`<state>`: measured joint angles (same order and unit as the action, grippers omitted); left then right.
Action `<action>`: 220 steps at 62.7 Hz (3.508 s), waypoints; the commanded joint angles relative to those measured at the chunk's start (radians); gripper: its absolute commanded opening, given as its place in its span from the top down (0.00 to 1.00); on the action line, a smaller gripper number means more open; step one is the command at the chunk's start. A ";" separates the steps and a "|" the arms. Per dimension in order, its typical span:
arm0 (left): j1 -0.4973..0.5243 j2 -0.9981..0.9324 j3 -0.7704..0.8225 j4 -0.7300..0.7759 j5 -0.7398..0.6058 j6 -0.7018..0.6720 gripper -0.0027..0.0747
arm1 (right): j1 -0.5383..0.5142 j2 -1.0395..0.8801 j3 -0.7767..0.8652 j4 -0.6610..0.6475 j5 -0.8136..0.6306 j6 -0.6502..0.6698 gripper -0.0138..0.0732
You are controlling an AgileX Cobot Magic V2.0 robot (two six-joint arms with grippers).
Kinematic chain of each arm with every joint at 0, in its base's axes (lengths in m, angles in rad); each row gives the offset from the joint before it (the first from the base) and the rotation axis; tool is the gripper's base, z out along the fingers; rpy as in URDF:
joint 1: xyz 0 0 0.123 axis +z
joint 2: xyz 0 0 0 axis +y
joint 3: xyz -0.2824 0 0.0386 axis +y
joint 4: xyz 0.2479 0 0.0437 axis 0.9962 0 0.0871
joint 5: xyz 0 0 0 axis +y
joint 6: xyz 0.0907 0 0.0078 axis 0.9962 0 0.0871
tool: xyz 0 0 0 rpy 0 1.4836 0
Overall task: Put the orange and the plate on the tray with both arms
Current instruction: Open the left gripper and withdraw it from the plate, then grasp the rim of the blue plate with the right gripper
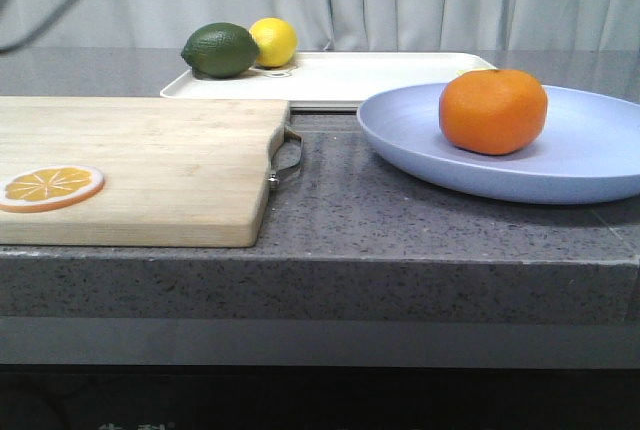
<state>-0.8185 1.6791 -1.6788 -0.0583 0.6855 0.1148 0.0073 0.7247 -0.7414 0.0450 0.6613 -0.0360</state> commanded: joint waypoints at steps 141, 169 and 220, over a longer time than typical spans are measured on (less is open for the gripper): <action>0.219 -0.874 0.769 -0.009 -0.146 -0.033 0.15 | -0.243 0.591 -0.182 0.689 0.193 -0.218 0.17; 0.219 -0.874 0.769 -0.009 -0.150 -0.033 0.15 | -0.243 0.662 -0.182 0.718 0.215 -0.218 0.20; 0.219 -0.874 0.769 -0.009 -0.156 -0.033 0.15 | -0.243 0.664 -0.182 0.741 0.176 -0.198 0.91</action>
<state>-0.6030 0.8123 -0.8833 -0.0634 0.6118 0.0903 -0.2265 1.4145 -0.8910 0.7353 0.8504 -0.2409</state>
